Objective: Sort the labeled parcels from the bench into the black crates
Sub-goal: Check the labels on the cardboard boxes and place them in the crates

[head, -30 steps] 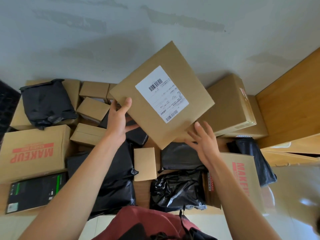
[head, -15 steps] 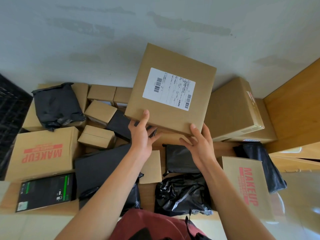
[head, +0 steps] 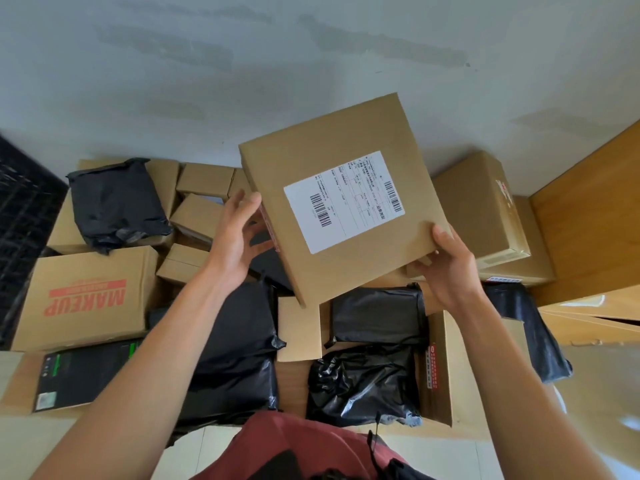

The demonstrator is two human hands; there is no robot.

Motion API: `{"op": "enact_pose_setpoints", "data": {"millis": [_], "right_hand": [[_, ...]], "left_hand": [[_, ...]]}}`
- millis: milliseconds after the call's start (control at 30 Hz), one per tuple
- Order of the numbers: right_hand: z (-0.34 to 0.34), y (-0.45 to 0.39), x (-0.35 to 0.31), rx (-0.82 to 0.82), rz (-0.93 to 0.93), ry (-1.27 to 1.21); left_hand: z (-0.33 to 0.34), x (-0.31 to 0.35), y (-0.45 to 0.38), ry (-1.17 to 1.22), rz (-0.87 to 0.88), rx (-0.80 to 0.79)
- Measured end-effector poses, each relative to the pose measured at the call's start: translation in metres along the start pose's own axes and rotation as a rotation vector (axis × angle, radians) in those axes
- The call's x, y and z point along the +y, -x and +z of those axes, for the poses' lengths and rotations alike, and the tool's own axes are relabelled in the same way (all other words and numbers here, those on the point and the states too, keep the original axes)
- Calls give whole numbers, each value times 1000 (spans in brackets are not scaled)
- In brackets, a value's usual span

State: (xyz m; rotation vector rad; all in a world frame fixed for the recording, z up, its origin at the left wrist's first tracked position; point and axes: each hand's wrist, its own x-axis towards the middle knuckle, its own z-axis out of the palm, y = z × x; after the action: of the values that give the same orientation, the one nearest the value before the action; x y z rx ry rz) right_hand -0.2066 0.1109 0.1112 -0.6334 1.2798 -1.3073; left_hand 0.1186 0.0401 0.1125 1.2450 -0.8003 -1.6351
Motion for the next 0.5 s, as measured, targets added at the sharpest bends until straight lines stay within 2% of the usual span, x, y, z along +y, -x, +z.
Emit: {"op": "enact_pose_setpoints", "data": {"millis": [133, 400, 500], "right_hand": [[-1, -6, -14, 3, -13, -10], [19, -14, -16, 81, -100, -11], [34, -6, -4, 81, -32, 0]], "left_hand": [[0, 3, 5, -23, 45, -104], [2, -10, 12, 116, 72, 48], [6, -14, 17, 229, 70, 99]]}}
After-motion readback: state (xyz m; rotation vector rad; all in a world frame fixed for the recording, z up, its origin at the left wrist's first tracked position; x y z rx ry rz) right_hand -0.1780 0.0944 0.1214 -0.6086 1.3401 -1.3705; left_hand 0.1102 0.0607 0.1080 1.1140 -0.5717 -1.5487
